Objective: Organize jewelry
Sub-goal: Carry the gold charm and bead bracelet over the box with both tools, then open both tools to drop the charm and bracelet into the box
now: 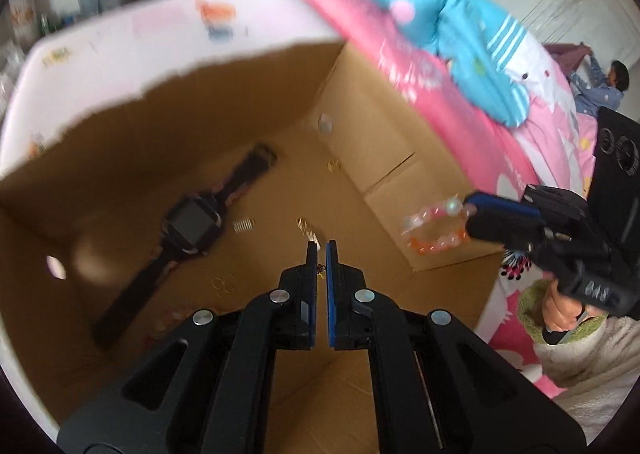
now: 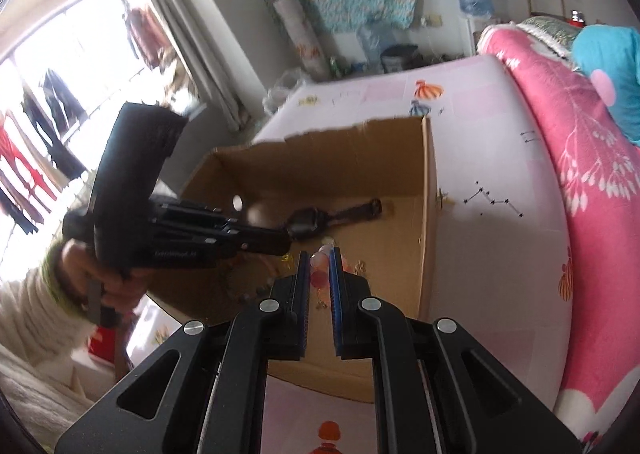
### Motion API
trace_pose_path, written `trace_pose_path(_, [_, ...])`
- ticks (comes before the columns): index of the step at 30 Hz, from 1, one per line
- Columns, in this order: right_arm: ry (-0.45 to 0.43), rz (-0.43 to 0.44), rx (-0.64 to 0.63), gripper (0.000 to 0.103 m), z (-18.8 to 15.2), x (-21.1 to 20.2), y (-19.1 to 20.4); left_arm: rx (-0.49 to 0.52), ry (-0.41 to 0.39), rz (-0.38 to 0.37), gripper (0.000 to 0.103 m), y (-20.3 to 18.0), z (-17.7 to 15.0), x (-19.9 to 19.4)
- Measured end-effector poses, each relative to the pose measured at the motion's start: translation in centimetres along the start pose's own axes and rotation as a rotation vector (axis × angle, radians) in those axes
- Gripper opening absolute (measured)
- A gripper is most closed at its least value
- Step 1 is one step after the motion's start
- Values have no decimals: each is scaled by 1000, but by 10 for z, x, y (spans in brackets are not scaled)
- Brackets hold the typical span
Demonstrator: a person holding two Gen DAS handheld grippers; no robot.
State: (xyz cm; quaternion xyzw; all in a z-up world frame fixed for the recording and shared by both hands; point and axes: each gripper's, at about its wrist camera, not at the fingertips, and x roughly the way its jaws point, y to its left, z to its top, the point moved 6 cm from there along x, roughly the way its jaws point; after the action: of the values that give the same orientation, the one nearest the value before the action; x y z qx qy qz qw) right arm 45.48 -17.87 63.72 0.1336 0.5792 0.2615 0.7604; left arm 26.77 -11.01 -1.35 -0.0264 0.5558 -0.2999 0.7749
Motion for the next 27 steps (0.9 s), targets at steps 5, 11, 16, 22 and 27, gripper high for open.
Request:
trace_pose_path(5, [114,-12,-69,10,-4,20,1,-56,126,11,4,17,1,34])
trace_pose_path(11, [204,-85,-131,12,-4,31,1,-95,159,14,31,26,-1,42])
trace_pose_path(16, [152,-106,-103,14,4,17,-3,-79,74,28,38,25,2,20])
trace_pose_path(22, [27,-149,-30,27,13,-21,-3,-54,-71,42,46,13,-1,-31])
trace_pose_path(27, [-110,-219,77,58,10,-59,-15,-50,-293,65,68,7,-22,-106])
